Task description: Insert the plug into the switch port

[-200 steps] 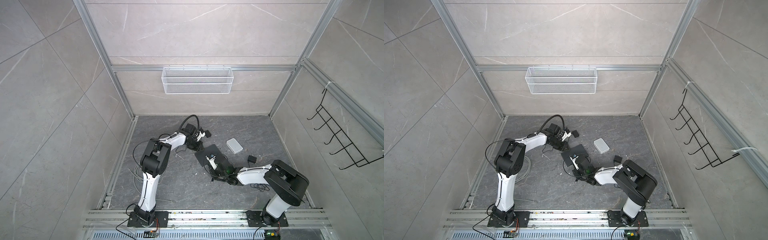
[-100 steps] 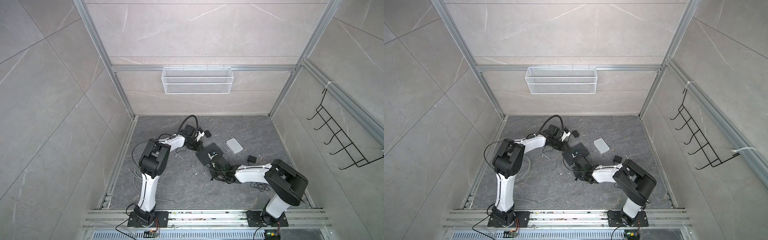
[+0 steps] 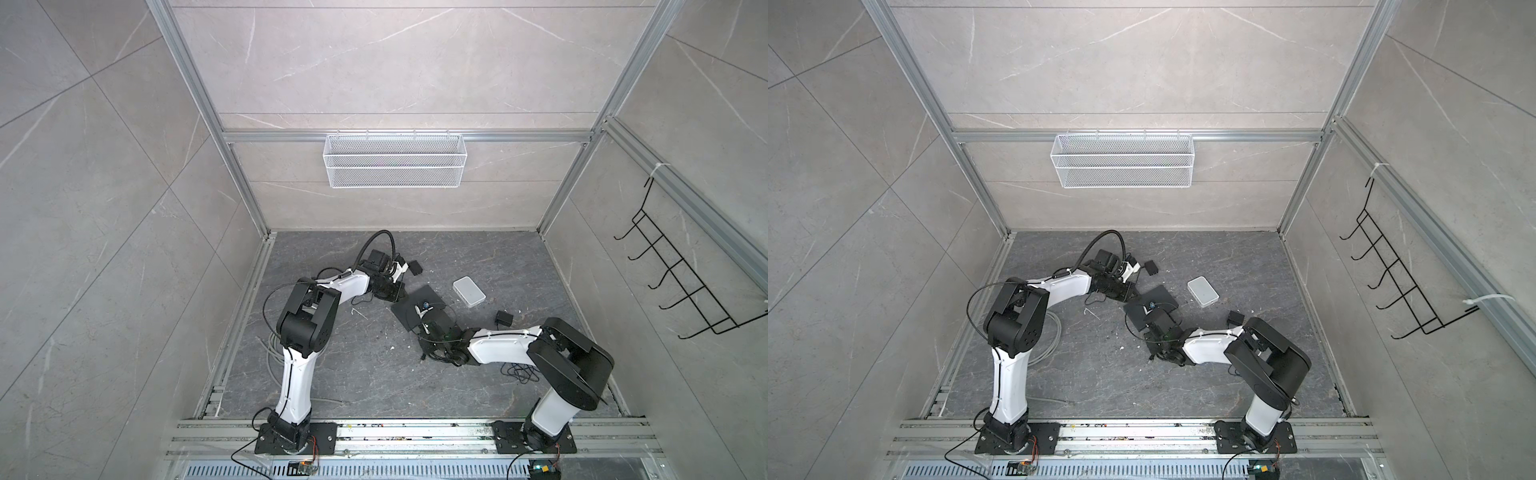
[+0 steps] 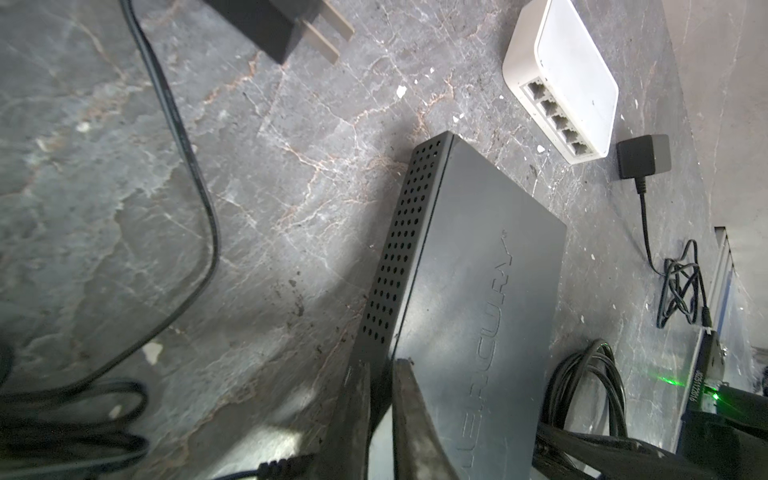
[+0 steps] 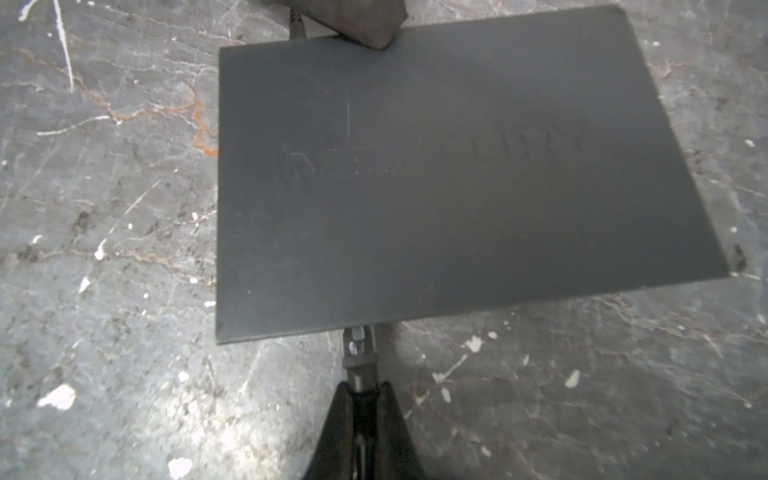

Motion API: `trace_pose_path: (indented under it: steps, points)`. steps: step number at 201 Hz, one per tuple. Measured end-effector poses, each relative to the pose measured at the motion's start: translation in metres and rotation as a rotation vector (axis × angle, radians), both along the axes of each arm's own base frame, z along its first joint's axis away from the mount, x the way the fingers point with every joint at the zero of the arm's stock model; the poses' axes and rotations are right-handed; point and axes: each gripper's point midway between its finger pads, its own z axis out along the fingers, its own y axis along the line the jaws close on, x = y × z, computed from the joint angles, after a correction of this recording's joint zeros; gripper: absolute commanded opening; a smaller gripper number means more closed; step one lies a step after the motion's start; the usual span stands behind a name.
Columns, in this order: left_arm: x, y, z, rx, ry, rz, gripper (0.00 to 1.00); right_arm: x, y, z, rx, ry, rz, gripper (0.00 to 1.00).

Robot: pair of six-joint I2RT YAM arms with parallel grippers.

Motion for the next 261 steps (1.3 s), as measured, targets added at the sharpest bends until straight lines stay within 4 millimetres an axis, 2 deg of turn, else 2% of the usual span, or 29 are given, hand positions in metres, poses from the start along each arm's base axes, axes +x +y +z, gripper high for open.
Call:
trace_pose_path:
  steps: [54,116,150,164,180,214,233,261]
  points:
    - [0.008,0.001,0.000,0.011,-0.026,0.026,0.13,0.009,0.000,0.001,0.060,0.068,-0.074,0.00]
    - [0.012,0.003,0.001,0.025,-0.040,0.040,0.13,0.010,0.010,0.003,0.160,0.054,0.042,0.00]
    - [0.012,0.004,0.001,0.032,-0.039,0.043,0.13,0.007,0.009,0.002,0.137,0.060,0.086,0.00]
    - [0.007,0.005,0.002,0.035,-0.016,0.040,0.14,0.002,0.005,0.002,0.117,0.083,0.087,0.00]
    - [-0.002,0.006,0.004,0.035,0.027,0.034,0.22,-0.005,-0.002,0.002,0.091,0.112,0.082,0.00]
    - [-0.027,0.010,0.002,0.057,0.154,0.019,0.33,-0.019,-0.015,0.002,0.065,0.139,0.077,0.00]
    - [-0.038,0.011,0.004,0.078,0.208,0.009,0.34,-0.025,-0.019,0.002,0.058,0.145,0.091,0.00]
    - [-0.042,0.008,0.009,0.096,0.248,-0.006,0.35,-0.030,-0.021,0.005,0.049,0.147,0.122,0.00]
